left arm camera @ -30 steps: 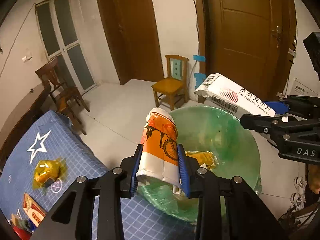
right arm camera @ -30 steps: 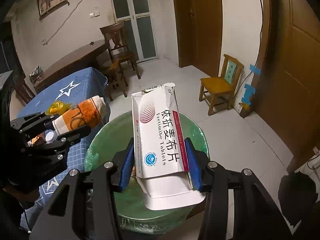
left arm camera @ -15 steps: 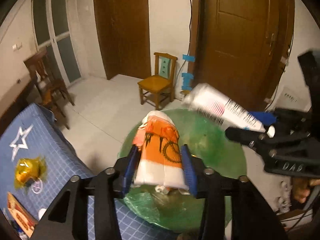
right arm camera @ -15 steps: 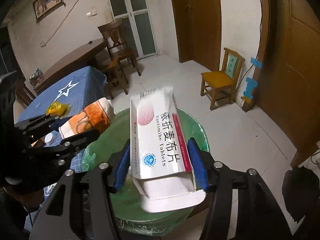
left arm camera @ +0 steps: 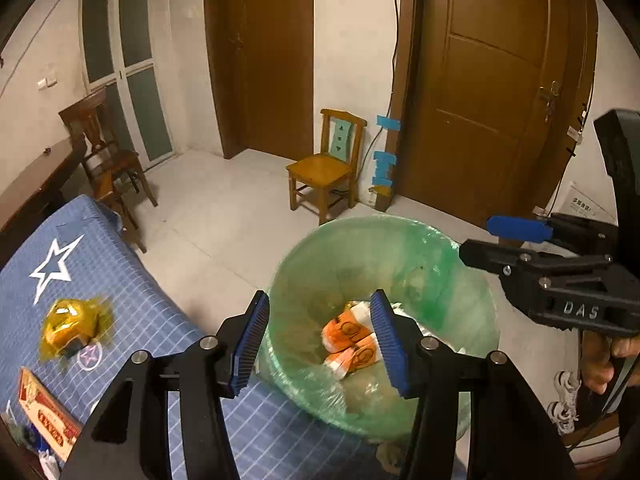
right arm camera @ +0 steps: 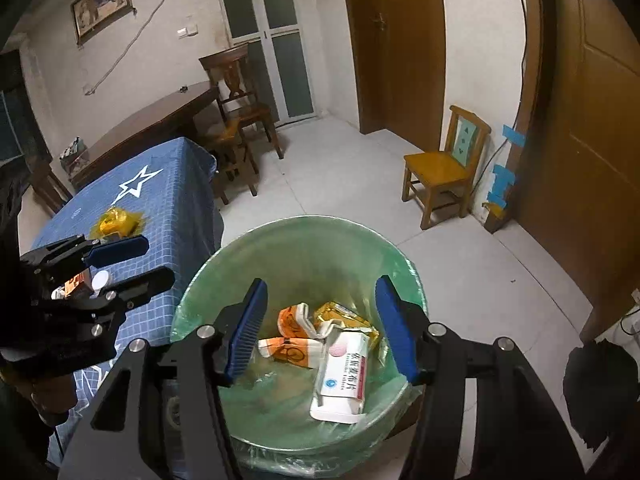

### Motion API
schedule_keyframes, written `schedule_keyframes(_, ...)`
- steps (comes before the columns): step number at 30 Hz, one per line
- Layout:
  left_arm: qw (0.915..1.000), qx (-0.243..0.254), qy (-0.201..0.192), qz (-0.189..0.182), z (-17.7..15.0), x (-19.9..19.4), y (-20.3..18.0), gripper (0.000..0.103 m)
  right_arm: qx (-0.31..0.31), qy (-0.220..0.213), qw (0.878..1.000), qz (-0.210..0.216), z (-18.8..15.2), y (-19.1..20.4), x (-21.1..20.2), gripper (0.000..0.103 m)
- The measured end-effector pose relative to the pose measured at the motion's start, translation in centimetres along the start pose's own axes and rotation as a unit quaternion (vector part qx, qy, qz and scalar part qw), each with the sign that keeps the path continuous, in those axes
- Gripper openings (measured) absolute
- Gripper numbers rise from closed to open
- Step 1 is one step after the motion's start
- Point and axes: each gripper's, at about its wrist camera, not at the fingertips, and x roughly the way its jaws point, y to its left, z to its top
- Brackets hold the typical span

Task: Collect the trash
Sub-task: 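Move both tools back toward the table and the red box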

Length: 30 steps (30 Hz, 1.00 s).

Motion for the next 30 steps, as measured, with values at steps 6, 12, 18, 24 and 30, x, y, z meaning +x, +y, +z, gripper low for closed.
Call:
schedule_keyframes(6,0.9996,-0.019,-0.008,0.02,-2.3,-3.0,1.5,0.057,-0.016,-0.017,1.0,0.019,0.0,2.4,-0.2,0.054)
schedule_keyframes(12,0.9969,-0.061,-0.029,0.039,-5.6,-9.5,5.3,0.065,-0.048,-0.032,0.995,0.076,-0.8,7.5,-0.4,0.054)
schedule_keyframes(18,0.968,-0.183,-0.052,0.164,-9.8,-20.6,18.0,0.078,-0.062,-0.016,0.988,0.138,-2.9,11.3,-0.3,0.054)
schedule_keyframes(24,0.8739,-0.322,0.053,0.36,-15.7,-24.5,38.1,0.085,-0.066,0.017,0.985,0.158,-5.4,13.4,-0.2,0.055)
schedule_keyframes(30,0.8177,-0.402,0.172,0.375,-20.5,-19.9,49.5,0.085,-0.079,0.036,0.984,0.155,-7.2,15.5,-0.6,0.055)
